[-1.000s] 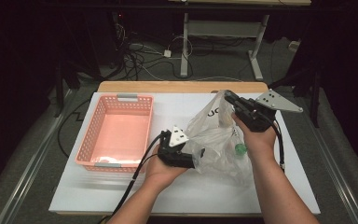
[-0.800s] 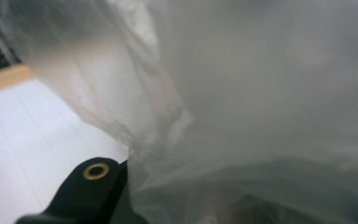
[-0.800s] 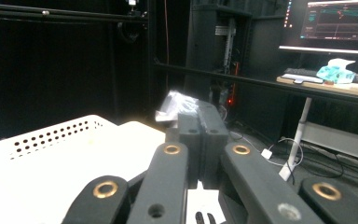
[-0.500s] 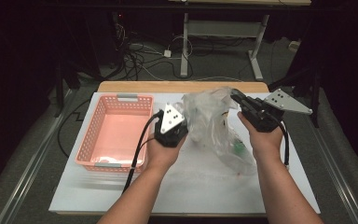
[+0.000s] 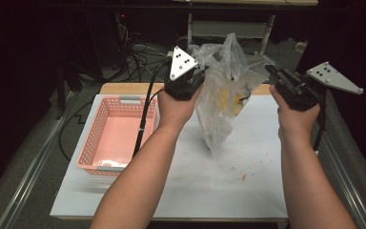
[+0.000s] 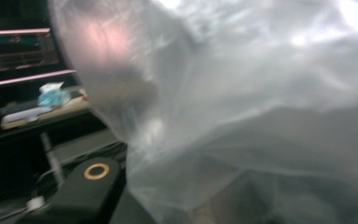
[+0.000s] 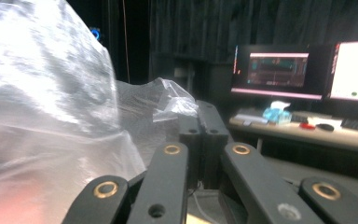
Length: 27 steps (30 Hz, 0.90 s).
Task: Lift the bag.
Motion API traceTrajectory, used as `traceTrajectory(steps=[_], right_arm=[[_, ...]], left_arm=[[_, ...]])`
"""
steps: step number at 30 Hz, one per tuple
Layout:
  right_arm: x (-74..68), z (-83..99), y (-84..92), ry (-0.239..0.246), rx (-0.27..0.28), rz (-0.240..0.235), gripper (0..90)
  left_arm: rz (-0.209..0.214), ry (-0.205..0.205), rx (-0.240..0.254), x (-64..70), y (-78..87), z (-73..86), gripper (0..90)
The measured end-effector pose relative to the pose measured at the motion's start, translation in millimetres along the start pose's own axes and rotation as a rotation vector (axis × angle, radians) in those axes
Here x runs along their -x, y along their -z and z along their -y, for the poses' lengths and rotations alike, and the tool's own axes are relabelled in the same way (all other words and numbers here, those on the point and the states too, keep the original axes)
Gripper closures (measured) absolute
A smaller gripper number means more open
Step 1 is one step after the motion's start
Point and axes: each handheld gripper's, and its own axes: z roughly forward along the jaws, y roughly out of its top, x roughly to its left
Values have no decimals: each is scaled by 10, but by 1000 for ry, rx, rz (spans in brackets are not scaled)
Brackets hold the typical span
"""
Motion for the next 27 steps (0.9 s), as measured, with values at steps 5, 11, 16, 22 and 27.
traceTrajectory(steps=[5,11,16,22,27], right_arm=[[-25,-25,10,7,-2,-5,900],[-127,326,-95,10,-84,-36,900],[-122,565,-114,-9,-137,-41,900],[-106,661,-66,-23,-171,-54,804],[-109,699,69,-24,-171,-62,674]], left_arm=[[38,-14,-84,27,-161,121,879],[60,48,-201,15,-339,565,875],[63,109,-210,-68,-273,772,776],[59,140,-231,-80,0,918,444],[75,150,-229,-28,336,1041,327]])
